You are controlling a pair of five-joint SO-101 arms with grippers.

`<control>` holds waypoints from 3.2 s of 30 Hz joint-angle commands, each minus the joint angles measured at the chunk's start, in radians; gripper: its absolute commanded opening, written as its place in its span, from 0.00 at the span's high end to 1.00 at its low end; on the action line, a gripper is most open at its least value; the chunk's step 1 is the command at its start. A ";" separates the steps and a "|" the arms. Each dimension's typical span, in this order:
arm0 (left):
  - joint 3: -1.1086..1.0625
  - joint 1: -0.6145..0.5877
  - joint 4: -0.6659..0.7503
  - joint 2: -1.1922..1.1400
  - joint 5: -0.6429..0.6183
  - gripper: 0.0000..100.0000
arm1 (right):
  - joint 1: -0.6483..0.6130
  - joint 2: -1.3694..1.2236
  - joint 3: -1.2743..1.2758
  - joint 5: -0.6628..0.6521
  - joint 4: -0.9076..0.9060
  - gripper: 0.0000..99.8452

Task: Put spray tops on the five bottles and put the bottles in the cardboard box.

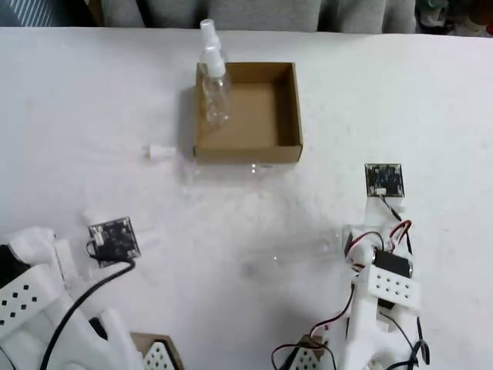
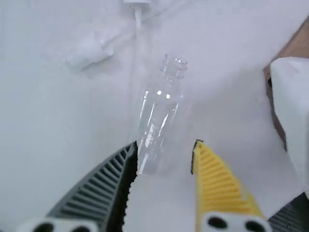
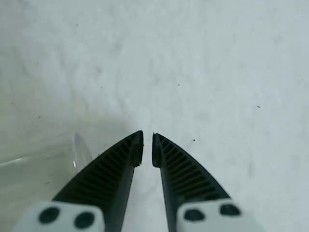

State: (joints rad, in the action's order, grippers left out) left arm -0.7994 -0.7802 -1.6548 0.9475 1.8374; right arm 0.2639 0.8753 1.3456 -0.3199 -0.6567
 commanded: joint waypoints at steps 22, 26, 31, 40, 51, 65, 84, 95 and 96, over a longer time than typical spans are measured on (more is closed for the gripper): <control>-0.385 0.068 0.565 -0.012 0.106 0.72 | -0.010 0.015 -0.006 -0.012 0.019 0.98; -0.387 0.079 0.565 -0.013 0.100 0.72 | -0.008 0.015 -0.006 -0.012 0.019 0.98; -0.470 0.074 0.703 -0.013 0.095 0.72 | -0.010 0.015 -0.006 -0.012 0.019 0.98; -0.552 0.079 0.801 -0.013 0.058 0.72 | -0.010 0.015 -0.006 -0.012 0.019 0.98; -0.555 0.077 0.855 -0.179 -0.015 0.72 | -0.007 0.016 -0.006 -0.012 0.015 0.98; -0.339 0.077 0.769 -0.513 -0.023 0.98 | -0.007 0.016 -0.005 -0.012 0.015 0.98; 0.038 0.077 0.091 -0.487 -0.192 0.96 | -0.007 0.016 -0.005 -0.012 0.013 0.98; 0.130 0.153 0.123 -0.481 -0.694 0.96 | -0.007 0.016 -0.005 -0.012 0.012 0.98; 0.143 0.163 0.137 -0.481 -0.766 0.96 | -0.007 0.016 -0.005 -0.012 0.012 0.98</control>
State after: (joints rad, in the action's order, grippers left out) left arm -0.7411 -0.6713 -1.5413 0.4411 1.3341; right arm 0.2639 0.8753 1.3456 -0.3199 -0.6567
